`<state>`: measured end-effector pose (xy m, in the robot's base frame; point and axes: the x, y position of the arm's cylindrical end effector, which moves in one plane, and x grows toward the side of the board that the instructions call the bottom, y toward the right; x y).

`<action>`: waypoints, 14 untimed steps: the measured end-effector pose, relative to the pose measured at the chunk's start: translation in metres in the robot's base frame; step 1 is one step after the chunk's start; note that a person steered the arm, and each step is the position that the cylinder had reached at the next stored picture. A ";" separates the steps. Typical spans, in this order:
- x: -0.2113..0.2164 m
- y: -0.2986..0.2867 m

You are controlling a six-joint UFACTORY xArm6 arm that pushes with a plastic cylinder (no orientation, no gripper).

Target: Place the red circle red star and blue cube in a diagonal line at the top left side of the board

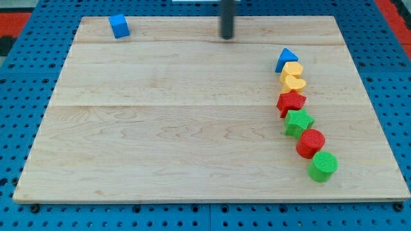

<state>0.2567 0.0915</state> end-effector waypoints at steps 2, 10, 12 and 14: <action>0.132 0.126; 0.279 -0.071; 0.171 -0.116; 0.055 -0.104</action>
<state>0.3113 -0.0130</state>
